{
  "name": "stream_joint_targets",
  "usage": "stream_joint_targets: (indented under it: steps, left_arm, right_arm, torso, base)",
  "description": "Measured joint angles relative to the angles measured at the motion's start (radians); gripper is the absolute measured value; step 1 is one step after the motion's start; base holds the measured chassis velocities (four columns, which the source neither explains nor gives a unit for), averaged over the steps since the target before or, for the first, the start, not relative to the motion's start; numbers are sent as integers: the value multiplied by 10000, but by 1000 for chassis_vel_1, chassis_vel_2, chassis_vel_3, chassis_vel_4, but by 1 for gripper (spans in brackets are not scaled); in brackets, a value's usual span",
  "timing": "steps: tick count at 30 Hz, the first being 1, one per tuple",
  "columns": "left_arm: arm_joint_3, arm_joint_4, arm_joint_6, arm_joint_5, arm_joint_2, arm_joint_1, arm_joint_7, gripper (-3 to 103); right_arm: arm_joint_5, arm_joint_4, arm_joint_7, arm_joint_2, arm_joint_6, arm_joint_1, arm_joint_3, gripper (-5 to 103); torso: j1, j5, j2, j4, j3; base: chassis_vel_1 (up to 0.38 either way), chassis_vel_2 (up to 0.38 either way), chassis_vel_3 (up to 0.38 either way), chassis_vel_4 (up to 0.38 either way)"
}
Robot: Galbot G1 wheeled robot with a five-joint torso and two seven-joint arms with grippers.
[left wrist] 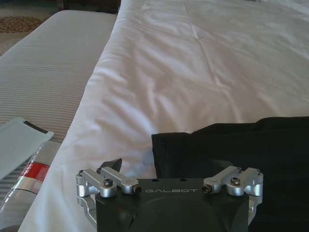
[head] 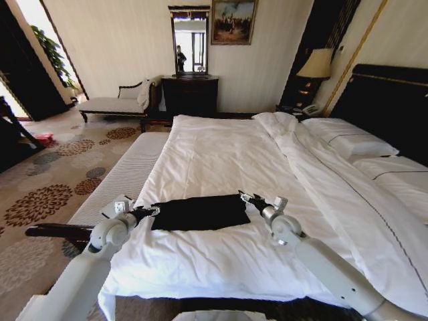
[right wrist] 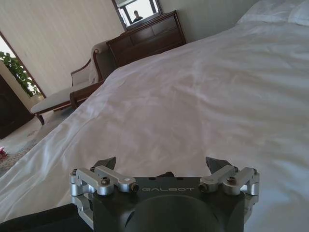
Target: Fold the clothes on the bed.
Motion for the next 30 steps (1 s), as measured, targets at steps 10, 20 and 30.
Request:
stream_joint_targets:
  steps: [10, 20, 30]
  left_arm:
    - [-502, -1531, -23, -415, 1303, 1607, -298, 100]
    - [559, 470, -60, -690, -685, -1722, -1133, 100]
    - [1433, 1274, -70, -464, -854, -2091, -1290, 100]
  right_arm:
    - [-56, 693, 158, -412, 18, -223, 193, 100]
    - [-262, 797, 280, -368, 56, -357, 144, 100]
    - [-271, 743, 620, -425, -14, -501, 210, 100]
  torso:
    - [-4, 1, 1, 6, -3]
    - [0, 2, 0, -3, 0]
    - [1, 2, -1, -1, 0]
  base:
    - [0, 0, 0, 0]
    - [0, 0, 0, 0]
    - [0, 0, 0, 0]
